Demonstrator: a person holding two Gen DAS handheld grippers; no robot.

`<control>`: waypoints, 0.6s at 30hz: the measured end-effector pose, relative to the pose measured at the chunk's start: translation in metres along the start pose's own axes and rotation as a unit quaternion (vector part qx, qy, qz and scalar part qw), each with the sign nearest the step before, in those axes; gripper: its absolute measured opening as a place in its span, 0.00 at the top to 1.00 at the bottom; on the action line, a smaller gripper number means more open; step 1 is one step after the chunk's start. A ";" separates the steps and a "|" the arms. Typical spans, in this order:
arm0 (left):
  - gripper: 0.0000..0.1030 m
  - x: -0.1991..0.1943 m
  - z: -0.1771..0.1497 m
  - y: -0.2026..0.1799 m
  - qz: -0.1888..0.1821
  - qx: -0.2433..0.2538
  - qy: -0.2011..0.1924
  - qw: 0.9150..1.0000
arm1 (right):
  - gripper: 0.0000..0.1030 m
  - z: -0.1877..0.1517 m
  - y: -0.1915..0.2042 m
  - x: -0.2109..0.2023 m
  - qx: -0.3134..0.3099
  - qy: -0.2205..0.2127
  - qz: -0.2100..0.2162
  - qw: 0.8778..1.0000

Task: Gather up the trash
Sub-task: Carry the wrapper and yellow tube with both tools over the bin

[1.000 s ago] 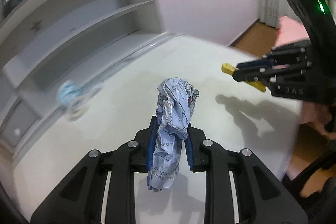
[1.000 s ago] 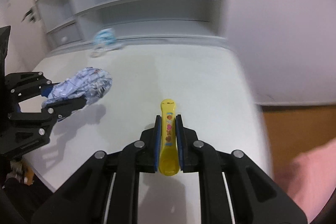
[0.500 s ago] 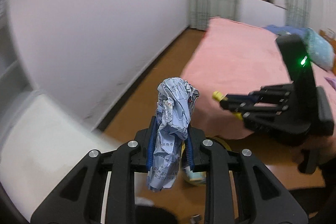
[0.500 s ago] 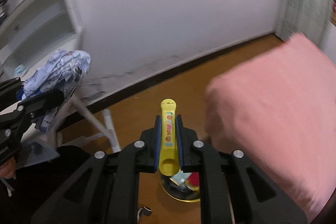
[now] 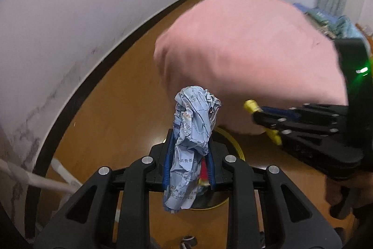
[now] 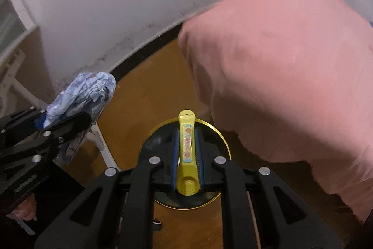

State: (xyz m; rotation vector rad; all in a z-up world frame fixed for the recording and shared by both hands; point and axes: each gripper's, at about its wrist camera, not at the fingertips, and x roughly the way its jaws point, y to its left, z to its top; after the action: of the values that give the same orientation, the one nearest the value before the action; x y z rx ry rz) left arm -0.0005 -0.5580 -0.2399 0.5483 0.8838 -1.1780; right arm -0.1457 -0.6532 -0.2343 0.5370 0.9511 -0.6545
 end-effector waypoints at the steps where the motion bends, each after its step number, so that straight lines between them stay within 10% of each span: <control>1: 0.77 0.011 -0.005 0.002 -0.001 -0.007 0.008 1.000 | 0.87 -0.004 -0.003 0.012 0.003 0.008 0.001 1.000; 18: 0.77 0.074 -0.035 0.010 0.011 -0.016 0.067 0.998 | 0.87 -0.044 -0.024 0.099 0.038 0.090 0.002 0.995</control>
State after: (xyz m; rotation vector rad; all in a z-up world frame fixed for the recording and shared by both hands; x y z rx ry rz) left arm 0.0078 -0.5687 -0.3208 0.6149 1.0067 -1.1151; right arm -0.1465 -0.6667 -0.3446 0.6729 1.0979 -0.6487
